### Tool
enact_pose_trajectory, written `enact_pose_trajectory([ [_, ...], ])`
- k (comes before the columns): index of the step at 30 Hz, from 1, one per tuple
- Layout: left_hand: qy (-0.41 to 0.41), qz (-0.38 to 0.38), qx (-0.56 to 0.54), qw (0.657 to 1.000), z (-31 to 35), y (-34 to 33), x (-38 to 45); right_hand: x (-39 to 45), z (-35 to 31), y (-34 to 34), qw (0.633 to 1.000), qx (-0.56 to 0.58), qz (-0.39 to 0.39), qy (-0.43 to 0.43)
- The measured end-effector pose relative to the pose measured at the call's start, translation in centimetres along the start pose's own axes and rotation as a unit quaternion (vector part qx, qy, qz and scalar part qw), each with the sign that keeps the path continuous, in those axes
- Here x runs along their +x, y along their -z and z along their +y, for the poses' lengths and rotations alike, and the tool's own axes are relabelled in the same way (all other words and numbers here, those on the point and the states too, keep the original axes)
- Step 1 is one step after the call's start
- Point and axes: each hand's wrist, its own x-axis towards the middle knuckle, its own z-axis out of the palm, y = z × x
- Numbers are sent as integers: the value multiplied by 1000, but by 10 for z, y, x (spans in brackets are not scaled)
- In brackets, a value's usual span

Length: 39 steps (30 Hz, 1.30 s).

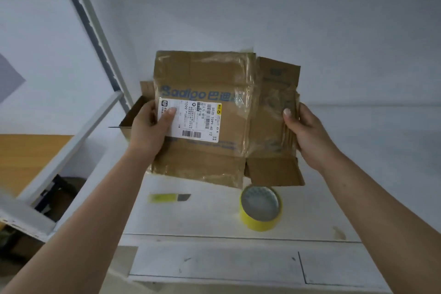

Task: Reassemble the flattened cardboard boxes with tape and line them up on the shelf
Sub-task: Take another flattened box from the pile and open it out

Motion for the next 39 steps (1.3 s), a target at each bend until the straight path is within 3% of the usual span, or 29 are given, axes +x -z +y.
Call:
enact_pose_trajectory([
  [6,-22,-68,-112,991,-35,36,33,17,5,-57,1000,-10,-23,-2],
  [13,-34,-190,-148,970,-80,68,57,18,31,-138,999,2,50,-10],
  [17,21,-209,-197,958,-98,66,53,2,46,-152,991,-7,128,-24],
  [22,102,-232,-256,933,-106,64,53,-17,64,-159,980,75,183,-33],
  [29,190,-261,-207,924,-97,61,77,-20,65,-171,966,66,247,-37],
  [33,259,-292,-212,896,-85,61,102,-10,56,-174,961,74,261,-48],
  [36,269,-338,-183,883,-77,56,112,-7,44,-173,958,158,228,-73],
  [39,297,-389,-151,859,-71,52,114,-7,53,-166,963,157,198,-92],
])
